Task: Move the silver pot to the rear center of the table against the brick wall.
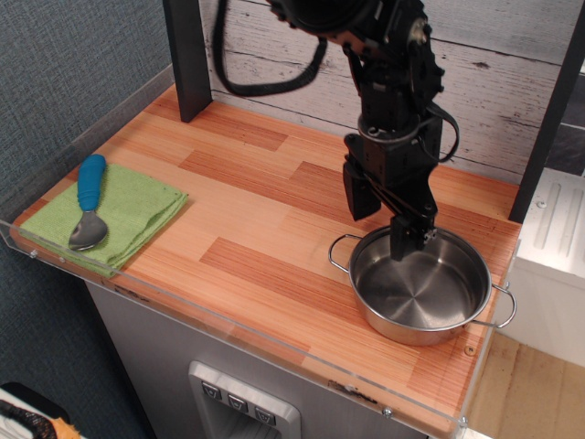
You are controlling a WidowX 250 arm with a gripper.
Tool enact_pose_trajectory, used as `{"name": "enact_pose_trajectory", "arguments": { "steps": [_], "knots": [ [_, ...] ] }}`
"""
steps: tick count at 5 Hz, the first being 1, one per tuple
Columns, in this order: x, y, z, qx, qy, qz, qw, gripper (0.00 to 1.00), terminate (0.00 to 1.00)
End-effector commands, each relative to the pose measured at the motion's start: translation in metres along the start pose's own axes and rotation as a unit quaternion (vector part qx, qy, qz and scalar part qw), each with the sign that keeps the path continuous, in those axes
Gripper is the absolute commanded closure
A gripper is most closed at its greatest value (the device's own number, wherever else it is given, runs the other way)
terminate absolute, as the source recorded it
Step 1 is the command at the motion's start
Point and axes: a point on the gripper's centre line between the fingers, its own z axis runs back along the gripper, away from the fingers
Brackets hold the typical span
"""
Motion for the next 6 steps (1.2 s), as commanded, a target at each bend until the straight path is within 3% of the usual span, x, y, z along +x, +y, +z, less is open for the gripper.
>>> {"name": "enact_pose_trajectory", "arguments": {
  "steps": [1, 3, 4, 6],
  "knots": [
    [0.006, -0.001, 0.001, -0.001, -0.004, 0.003, 1.0, 1.0, 0.0],
    [0.001, 0.001, -0.006, -0.015, 0.001, 0.01, 0.9998, 1.0, 0.0],
    [-0.006, 0.004, 0.003, -0.031, -0.014, 0.052, 0.9981, 1.0, 0.0],
    [-0.028, 0.014, 0.032, -0.044, -0.034, 0.205, 0.9773, 1.0, 0.0]
  ]
}}
